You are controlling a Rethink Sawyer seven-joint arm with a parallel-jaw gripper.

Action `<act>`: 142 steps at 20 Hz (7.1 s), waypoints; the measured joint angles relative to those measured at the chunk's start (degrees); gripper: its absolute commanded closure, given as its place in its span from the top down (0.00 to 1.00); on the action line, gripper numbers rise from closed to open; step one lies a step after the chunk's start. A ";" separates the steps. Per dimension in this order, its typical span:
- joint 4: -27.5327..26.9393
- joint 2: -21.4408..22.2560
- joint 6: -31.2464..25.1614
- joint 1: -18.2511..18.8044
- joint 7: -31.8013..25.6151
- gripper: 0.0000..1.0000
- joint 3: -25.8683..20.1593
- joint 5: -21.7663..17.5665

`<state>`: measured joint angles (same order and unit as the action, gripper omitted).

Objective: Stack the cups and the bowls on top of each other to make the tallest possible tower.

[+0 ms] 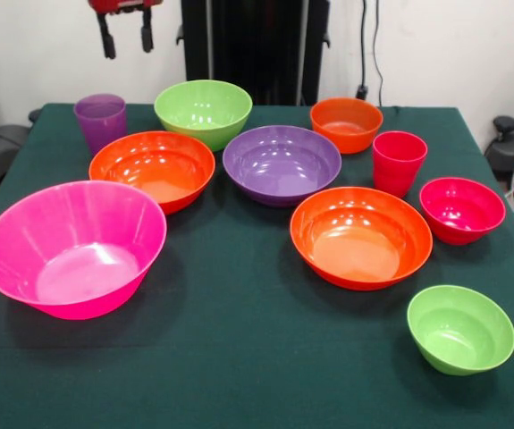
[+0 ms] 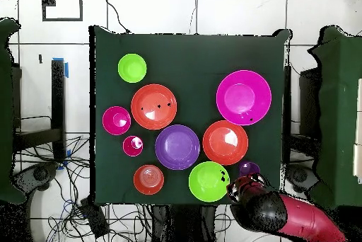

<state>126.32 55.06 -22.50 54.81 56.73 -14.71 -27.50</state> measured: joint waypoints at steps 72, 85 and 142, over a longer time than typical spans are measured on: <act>0.33 -11.90 15.61 -10.63 11.03 1.00 4.21 -0.68; 3.28 -5.43 15.59 -13.29 11.05 1.00 4.19 0.92; 5.16 -16.01 20.89 -16.06 19.40 1.00 6.51 -0.93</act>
<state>131.49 39.05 -1.61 38.75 76.13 -8.21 -28.43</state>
